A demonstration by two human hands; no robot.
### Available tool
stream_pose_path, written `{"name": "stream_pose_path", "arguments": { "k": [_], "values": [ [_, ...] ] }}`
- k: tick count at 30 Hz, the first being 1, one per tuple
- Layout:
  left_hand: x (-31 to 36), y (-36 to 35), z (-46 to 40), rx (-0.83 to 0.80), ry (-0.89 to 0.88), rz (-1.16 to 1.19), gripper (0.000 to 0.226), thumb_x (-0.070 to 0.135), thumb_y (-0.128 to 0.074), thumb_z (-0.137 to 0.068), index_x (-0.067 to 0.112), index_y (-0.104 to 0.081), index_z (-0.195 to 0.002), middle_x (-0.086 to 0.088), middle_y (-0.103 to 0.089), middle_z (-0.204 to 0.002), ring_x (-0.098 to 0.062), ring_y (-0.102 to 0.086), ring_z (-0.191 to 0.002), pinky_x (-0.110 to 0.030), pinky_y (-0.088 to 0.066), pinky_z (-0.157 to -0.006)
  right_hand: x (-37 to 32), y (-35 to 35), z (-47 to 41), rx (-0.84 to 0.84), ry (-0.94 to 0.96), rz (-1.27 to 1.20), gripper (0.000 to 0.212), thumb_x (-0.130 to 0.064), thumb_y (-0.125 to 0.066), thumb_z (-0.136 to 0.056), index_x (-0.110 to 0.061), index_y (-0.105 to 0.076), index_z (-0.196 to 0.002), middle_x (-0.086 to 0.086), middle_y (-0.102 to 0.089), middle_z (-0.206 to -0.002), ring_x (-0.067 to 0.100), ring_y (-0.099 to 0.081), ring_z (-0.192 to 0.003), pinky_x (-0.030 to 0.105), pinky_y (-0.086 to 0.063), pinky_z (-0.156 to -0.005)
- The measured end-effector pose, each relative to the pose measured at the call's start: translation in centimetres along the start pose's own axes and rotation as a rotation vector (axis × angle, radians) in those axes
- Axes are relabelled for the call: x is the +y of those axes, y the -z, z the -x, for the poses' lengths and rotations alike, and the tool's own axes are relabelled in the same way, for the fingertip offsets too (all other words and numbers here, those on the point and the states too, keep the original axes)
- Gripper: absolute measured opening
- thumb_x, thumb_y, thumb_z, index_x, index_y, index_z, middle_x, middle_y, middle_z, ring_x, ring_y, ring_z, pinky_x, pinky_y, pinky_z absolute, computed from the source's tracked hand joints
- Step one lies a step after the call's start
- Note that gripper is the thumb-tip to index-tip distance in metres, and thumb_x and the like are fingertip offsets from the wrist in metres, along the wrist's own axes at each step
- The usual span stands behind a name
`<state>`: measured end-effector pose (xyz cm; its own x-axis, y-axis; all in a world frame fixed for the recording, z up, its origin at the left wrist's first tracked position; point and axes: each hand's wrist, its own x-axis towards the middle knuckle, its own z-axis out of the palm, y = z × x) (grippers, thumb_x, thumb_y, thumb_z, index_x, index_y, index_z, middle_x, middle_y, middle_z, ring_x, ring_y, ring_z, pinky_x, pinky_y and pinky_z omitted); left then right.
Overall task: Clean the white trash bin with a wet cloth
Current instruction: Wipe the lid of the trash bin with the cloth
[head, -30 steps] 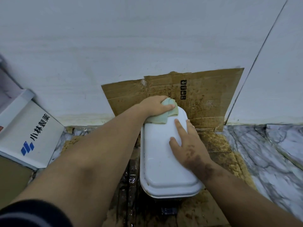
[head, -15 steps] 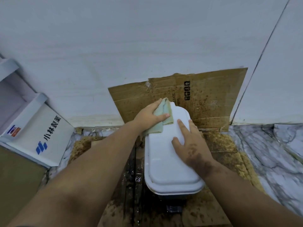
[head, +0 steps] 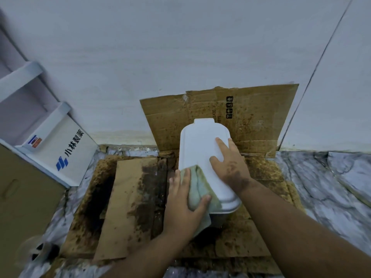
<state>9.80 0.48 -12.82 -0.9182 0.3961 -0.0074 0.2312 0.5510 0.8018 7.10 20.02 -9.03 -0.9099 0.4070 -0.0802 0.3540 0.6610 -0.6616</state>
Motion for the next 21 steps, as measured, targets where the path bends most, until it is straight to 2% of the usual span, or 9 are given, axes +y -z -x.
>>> {"name": "stream_pose_path", "arguments": {
  "k": [3, 7, 10, 11, 12, 14, 16, 18, 21],
  "values": [
    [1.0, 0.8, -3.0, -0.055, 0.034, -0.021, 0.08, 0.062, -0.055, -0.095, 0.048, -0.011, -0.16, 0.014, 0.001, -0.171, -0.017, 0.005, -0.158, -0.045, -0.013, -0.124, 0.1, 0.0, -0.1, 0.002, 0.0, 0.019, 0.069, -0.04, -0.051, -0.097, -0.029, -0.021, -0.158, 0.012, -0.01, -0.166, 0.031, -0.011, -0.153, 0.041, -0.019, -0.12],
    [2.1, 2.8, -10.8, -0.196, 0.08, -0.022, 0.082, 0.056, -0.056, -0.097, 0.045, -0.006, -0.161, 0.009, -0.002, -0.172, -0.023, -0.007, -0.158, -0.048, -0.019, -0.125, 0.4, -0.4, -0.7, 0.0, -0.019, 0.007, 0.07, -0.041, -0.052, -0.094, -0.03, -0.022, -0.157, 0.014, -0.011, -0.166, 0.031, -0.011, -0.153, 0.044, -0.02, -0.123],
    [2.4, 3.3, -16.2, -0.212, 0.136, 0.133, 0.098, 0.054, -0.062, -0.095, 0.038, 0.007, -0.161, 0.005, -0.016, -0.17, -0.028, -0.031, -0.151, -0.043, -0.034, -0.118, 0.5, -0.4, -0.9, 0.006, -0.036, 0.015, 0.069, -0.042, -0.05, -0.095, -0.032, -0.022, -0.157, 0.011, -0.011, -0.166, 0.029, -0.01, -0.153, 0.044, -0.019, -0.123],
    [2.5, 3.2, -17.9, -0.201, 0.154, 0.202, 0.104, 0.052, -0.066, -0.094, 0.033, 0.011, -0.162, 0.004, -0.018, -0.169, -0.026, -0.033, -0.149, -0.041, -0.034, -0.117, 0.5, -0.4, -1.0, 0.009, -0.039, 0.019, 0.069, -0.043, -0.049, -0.095, -0.032, -0.022, -0.157, 0.01, -0.01, -0.166, 0.028, -0.01, -0.153, 0.043, -0.02, -0.123],
    [2.7, 3.2, -19.2, -0.198, 0.162, 0.244, 0.108, 0.05, -0.069, -0.092, 0.028, 0.01, -0.162, 0.004, -0.018, -0.169, -0.024, -0.032, -0.15, -0.04, -0.032, -0.119, 0.5, -0.5, -1.0, 0.012, -0.041, 0.024, 0.069, -0.044, -0.049, -0.095, -0.033, -0.021, -0.157, 0.009, -0.01, -0.166, 0.027, -0.01, -0.154, 0.043, -0.021, -0.123],
    [2.6, 3.0, -21.3, -0.218, 0.181, 0.246, 0.109, 0.058, -0.073, -0.084, 0.028, -0.004, -0.163, 0.003, -0.019, -0.169, -0.023, -0.031, -0.15, -0.045, -0.031, -0.121, 0.6, -0.4, -1.2, 0.018, -0.044, 0.03, 0.068, -0.045, -0.048, -0.095, -0.035, -0.021, -0.156, 0.006, -0.009, -0.167, 0.025, -0.009, -0.154, 0.043, -0.02, -0.123],
    [2.2, 2.8, -22.2, -0.235, 0.216, 0.244, 0.11, 0.066, -0.073, -0.079, 0.031, -0.011, -0.163, 0.004, -0.006, -0.172, -0.024, -0.026, -0.152, -0.048, -0.03, -0.121, 0.8, -0.4, -1.3, 0.013, -0.034, 0.028, 0.069, -0.045, -0.049, -0.095, -0.035, -0.021, -0.157, 0.006, -0.01, -0.167, 0.023, -0.008, -0.154, 0.043, -0.02, -0.123],
    [1.6, 2.6, -21.8, -0.203, 0.214, 0.306, 0.103, 0.061, -0.072, -0.084, 0.033, -0.012, -0.163, 0.004, 0.007, -0.172, -0.025, -0.021, -0.155, -0.046, -0.027, -0.122, 0.9, -0.5, -1.3, 0.015, -0.027, 0.031, 0.069, -0.044, -0.049, -0.094, -0.035, -0.021, -0.157, 0.006, -0.01, -0.167, 0.023, -0.008, -0.154, 0.042, -0.02, -0.123],
    [1.0, 2.6, -20.0, -0.156, 0.168, 0.323, 0.091, 0.054, -0.067, -0.091, 0.036, -0.012, -0.162, 0.003, 0.007, -0.172, -0.024, -0.019, -0.155, -0.041, -0.026, -0.119, 0.9, -0.7, -1.4, 0.028, -0.029, 0.032, 0.068, -0.043, -0.05, -0.094, -0.035, -0.022, -0.156, 0.006, -0.01, -0.167, 0.023, -0.008, -0.154, 0.042, -0.019, -0.123]
  ]
}}
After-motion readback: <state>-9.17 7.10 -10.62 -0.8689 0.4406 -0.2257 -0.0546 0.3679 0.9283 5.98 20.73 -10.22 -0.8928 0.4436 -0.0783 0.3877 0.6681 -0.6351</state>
